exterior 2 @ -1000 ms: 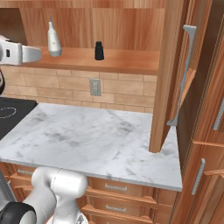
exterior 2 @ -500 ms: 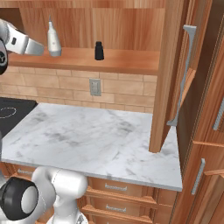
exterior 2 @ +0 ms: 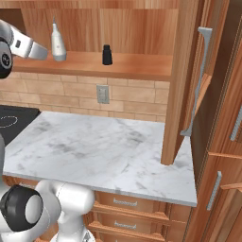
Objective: Move the oil and vinegar bottle and shaker from the cabinet to the dining counter.
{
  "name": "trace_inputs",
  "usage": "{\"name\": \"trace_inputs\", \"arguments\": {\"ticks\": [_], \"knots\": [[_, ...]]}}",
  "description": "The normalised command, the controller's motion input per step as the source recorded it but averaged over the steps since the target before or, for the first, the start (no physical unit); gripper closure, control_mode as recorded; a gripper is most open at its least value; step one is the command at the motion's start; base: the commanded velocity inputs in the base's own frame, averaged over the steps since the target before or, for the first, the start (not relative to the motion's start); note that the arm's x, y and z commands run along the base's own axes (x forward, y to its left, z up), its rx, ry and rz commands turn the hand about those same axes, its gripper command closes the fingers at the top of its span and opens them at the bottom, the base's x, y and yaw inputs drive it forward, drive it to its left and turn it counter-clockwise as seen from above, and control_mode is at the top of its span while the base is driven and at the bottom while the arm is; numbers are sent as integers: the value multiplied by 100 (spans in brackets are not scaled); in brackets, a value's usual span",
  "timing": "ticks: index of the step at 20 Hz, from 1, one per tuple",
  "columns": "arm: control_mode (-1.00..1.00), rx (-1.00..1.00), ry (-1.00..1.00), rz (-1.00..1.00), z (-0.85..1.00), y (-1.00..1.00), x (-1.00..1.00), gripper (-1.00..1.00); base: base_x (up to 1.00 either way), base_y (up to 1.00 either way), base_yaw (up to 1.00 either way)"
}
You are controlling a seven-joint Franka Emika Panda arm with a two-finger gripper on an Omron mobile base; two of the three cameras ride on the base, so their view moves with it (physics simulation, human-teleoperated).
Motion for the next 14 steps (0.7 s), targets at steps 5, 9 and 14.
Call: {"name": "trace_inputs", "arguments": {"ticks": [5,9,14], "knots": [[-100,0,0,12,-1,6,21,-100,0,0,0],[-100,0,0,13,3,3,14,-100,0,0,0],[-100,-10,0,15,4,8,7,-100,0,0,0]]}}
